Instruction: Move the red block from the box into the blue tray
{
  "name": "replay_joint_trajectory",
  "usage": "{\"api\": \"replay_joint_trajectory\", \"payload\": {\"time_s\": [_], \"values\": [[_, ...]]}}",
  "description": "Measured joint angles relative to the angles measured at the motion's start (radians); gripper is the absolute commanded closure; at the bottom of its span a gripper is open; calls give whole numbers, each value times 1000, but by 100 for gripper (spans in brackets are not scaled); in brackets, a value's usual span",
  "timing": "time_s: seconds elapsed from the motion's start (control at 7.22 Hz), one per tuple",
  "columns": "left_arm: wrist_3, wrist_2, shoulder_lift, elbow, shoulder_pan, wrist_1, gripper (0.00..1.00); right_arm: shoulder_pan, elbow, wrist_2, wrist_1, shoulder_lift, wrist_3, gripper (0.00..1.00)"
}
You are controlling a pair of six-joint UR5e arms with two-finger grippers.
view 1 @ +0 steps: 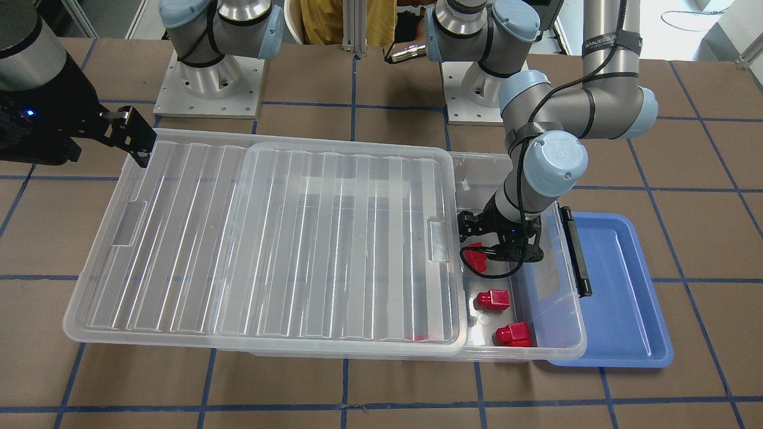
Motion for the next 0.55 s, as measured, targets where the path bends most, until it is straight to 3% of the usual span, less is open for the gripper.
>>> {"api": "replay_joint_trajectory", "payload": {"time_s": [0.55], "values": [[-32, -1, -43, -17, 0, 47, 0, 0, 0, -2, 3, -1, 0, 0]]}}
